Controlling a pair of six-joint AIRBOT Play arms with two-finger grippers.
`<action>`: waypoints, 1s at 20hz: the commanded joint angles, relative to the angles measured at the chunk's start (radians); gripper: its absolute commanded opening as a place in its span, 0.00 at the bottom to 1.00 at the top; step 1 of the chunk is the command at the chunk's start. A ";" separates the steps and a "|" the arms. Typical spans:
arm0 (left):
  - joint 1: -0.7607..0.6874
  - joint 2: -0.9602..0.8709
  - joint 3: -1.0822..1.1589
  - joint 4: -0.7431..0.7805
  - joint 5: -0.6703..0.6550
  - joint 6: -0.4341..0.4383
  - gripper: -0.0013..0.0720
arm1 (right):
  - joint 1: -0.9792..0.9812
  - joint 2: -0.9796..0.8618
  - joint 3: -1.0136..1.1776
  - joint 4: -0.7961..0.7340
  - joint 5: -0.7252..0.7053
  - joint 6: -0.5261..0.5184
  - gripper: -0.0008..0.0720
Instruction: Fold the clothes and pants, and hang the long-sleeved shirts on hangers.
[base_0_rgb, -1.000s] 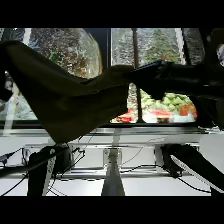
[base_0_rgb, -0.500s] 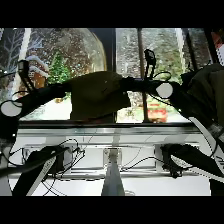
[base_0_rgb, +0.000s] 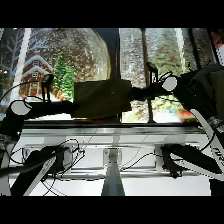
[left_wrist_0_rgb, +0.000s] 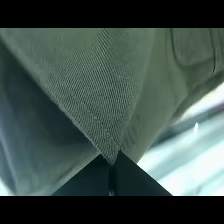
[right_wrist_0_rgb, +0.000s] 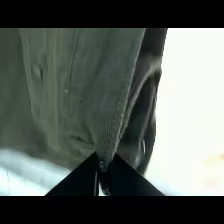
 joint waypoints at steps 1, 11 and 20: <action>0.000 -0.002 0.000 0.160 -0.135 -0.077 0.03 | 0.037 -0.002 0.001 0.014 0.238 -0.030 0.08; 0.073 -0.004 0.016 0.337 -0.068 -0.094 0.03 | 0.062 0.000 -0.001 0.167 0.314 -0.090 0.08; 0.072 -0.003 -0.002 0.330 0.024 -0.094 0.94 | 0.131 -0.003 -0.068 -0.087 0.140 -0.101 0.97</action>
